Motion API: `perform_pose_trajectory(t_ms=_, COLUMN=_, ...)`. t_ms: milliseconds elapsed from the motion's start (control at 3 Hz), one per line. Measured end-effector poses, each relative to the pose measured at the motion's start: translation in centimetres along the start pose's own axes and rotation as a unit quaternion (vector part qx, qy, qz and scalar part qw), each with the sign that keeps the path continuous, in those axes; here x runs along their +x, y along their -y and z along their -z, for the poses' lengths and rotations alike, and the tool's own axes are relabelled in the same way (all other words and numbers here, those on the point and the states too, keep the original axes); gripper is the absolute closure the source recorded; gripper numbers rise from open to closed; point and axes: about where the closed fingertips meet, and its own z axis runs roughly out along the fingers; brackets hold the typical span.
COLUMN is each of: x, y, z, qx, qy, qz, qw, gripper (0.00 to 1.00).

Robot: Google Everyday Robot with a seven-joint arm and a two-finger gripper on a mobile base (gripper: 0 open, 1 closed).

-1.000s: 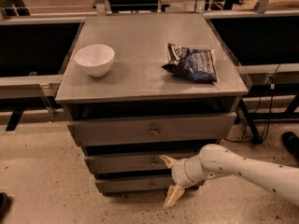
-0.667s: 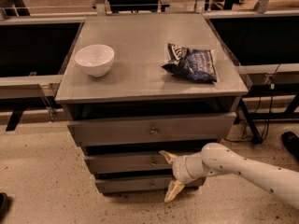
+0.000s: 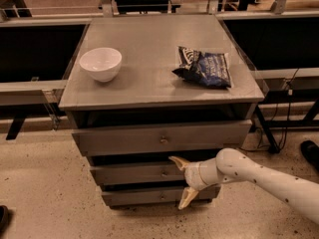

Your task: Open middle drawer

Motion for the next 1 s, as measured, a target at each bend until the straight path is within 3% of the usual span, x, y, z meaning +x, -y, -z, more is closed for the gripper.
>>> perform_pose_trajectory(t_ms=333, x=0.8, y=0.5, z=-0.1, qx=-0.019, qy=-0.021, qz=0.016, qw=0.9995, gripper=0.0)
perform_pose_trajectory(t_ms=667, x=1.3, y=2.0, z=0.0, qx=-0.046, qy=-0.057, qz=0.071, qw=0.9948, gripper=0.0)
perform_pose_trajectory(t_ms=1000, x=2.9, y=2.2, z=-0.1, qx=-0.07, qy=-0.068, qz=0.093, qw=0.9909, gripper=0.0)
